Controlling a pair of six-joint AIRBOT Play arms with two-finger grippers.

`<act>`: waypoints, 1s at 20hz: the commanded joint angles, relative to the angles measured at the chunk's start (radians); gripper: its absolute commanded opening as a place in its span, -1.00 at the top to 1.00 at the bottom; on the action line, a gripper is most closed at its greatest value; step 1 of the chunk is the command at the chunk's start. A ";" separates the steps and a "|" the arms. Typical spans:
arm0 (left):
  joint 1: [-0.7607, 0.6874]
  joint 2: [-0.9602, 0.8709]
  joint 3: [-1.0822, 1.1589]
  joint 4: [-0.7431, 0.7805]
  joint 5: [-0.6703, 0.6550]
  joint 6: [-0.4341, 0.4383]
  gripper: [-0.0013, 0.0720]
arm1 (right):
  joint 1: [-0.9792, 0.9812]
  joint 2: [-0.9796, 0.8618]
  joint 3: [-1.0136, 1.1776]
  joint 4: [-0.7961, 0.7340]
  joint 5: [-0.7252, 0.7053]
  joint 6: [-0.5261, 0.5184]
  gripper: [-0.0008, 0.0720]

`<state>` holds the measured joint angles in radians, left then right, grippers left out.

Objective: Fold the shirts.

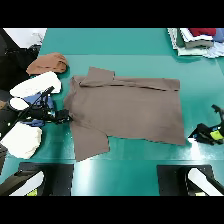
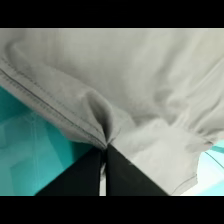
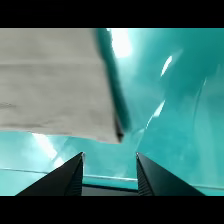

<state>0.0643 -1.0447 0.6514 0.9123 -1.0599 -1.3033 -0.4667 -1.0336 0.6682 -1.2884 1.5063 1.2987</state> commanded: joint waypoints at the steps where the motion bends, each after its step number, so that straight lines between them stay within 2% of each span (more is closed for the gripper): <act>1: 0.000 0.001 0.004 0.000 0.004 0.003 0.91 | -0.040 -0.003 -0.123 0.023 -0.087 -0.031 -0.04; 4: 0.000 0.001 0.004 0.000 0.005 0.003 0.91 | -0.040 -0.028 -0.164 0.121 -0.127 -0.061 -0.02; 7: 0.000 0.001 0.004 0.000 0.005 0.003 0.91 | -0.040 -0.085 -0.164 0.149 -0.140 -0.062 -0.01; 11: 0.000 0.001 0.004 0.000 0.004 0.002 0.91 | -0.040 -0.101 -0.164 0.150 -0.157 -0.063 0.85; 13: 0.000 0.002 0.010 0.002 0.005 0.001 0.91 | -0.040 -0.063 -0.160 0.164 -0.160 -0.063 0.94; 15: 0.000 0.027 0.063 0.006 0.005 -0.006 0.91 | -0.040 0.004 -0.110 0.225 -0.149 -0.062 0.94; 20: 0.000 0.179 0.442 0.008 0.003 -0.006 0.91 | -0.040 0.167 0.240 0.541 -0.173 -0.043 0.94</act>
<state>0.0631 -0.9333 0.9058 0.9169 -1.0618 -1.3067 -0.5064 -0.9443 0.7319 -0.9436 1.3495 1.2396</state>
